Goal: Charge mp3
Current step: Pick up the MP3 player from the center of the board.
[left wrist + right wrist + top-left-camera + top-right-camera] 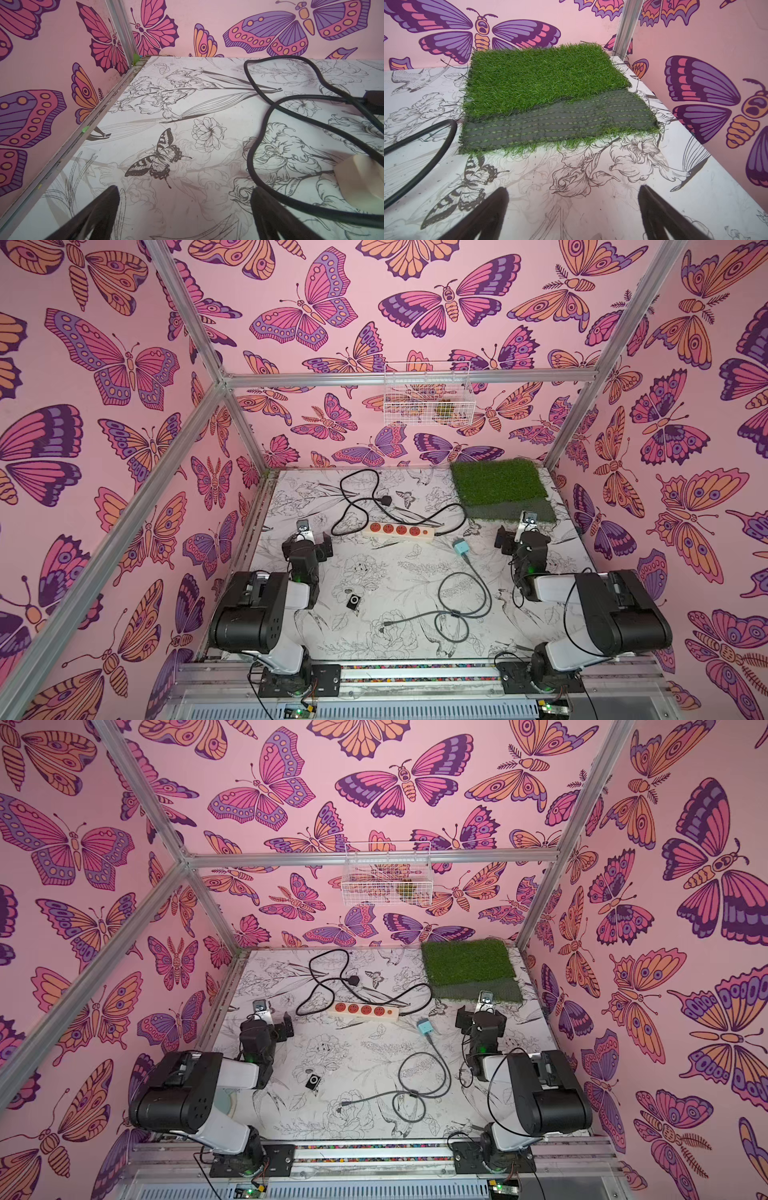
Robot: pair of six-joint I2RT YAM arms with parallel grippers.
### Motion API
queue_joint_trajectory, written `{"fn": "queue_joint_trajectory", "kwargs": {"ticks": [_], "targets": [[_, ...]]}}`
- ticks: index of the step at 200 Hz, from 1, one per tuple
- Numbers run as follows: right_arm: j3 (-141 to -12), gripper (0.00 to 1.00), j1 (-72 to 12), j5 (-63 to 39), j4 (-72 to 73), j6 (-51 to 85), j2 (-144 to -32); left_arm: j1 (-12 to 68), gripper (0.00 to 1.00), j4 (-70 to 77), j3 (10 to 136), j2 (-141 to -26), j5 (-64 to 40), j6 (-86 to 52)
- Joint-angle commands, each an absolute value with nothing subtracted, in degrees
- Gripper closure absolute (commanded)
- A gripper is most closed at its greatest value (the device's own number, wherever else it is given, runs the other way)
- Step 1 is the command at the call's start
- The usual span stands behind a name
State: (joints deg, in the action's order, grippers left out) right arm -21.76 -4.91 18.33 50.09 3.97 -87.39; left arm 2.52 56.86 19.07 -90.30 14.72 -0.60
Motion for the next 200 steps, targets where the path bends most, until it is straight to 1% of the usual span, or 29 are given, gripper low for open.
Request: {"fn": "queue_joint_trajectory", "kwargs": {"ticks": [1,111,129,135,142,150,157,172,180,183,186,189,192,200], "targets": [[-21.4,0.01,-4.6,18.0,49.9,3.2,-86.4,2.1,0.0,55.8,18.3,-89.2,13.9,0.0],[-21.4,0.01,-4.6,18.0,49.9,3.2,-86.4,2.1,0.0,55.8,18.3,-89.2,13.8,0.1],[-21.3,0.01,-4.6,18.0,50.0,3.2,-86.3,1.2,0.0,55.2,18.3,-88.4,15.8,-2.2],[-20.8,0.01,-4.7,17.1,50.8,2.7,-86.1,0.6,0.0,55.1,18.0,-87.6,15.0,-2.8],[-19.8,0.01,-4.7,13.6,53.3,1.0,-85.5,0.5,0.0,56.6,17.4,-87.4,15.0,-2.5],[-18.8,0.01,-4.9,12.9,54.7,0.1,-83.7,0.8,0.0,57.8,16.7,-87.3,15.3,-2.2],[-19.3,0.01,-5.6,15.3,50.4,0.0,-80.3,1.4,0.0,59.2,15.8,-87.1,15.6,-1.6],[-20.9,0.01,-5.8,16.5,40.0,0.5,-71.8,4.0,0.0,64.4,13.9,-87.4,17.0,1.5],[-21.0,0.01,-6.0,16.4,38.4,-0.3,-67.8,5.7,0.0,66.0,13.2,-87.4,18.3,3.4],[-21.0,0.01,-6.2,16.5,38.0,-0.4,-66.3,6.3,0.0,66.7,13.1,-87.2,19.6,4.1],[-20.9,0.01,-6.3,16.5,37.4,-0.3,-64.9,7.3,0.0,66.7,13.3,-86.6,23.5,4.4],[-21.0,0.01,-6.3,16.2,36.7,-0.1,-63.4,8.0,0.0,64.5,14.0,-85.2,27.7,3.7],[-21.1,0.01,-6.3,15.7,36.0,0.2,-62.0,7.8,0.0,60.9,15.3,-83.2,28.8,3.0],[-21.7,0.01,-6.4,13.5,33.8,0.4,-58.5,4.7,0.0,44.3,21.1,-76.9,23.4,-0.6]]}}
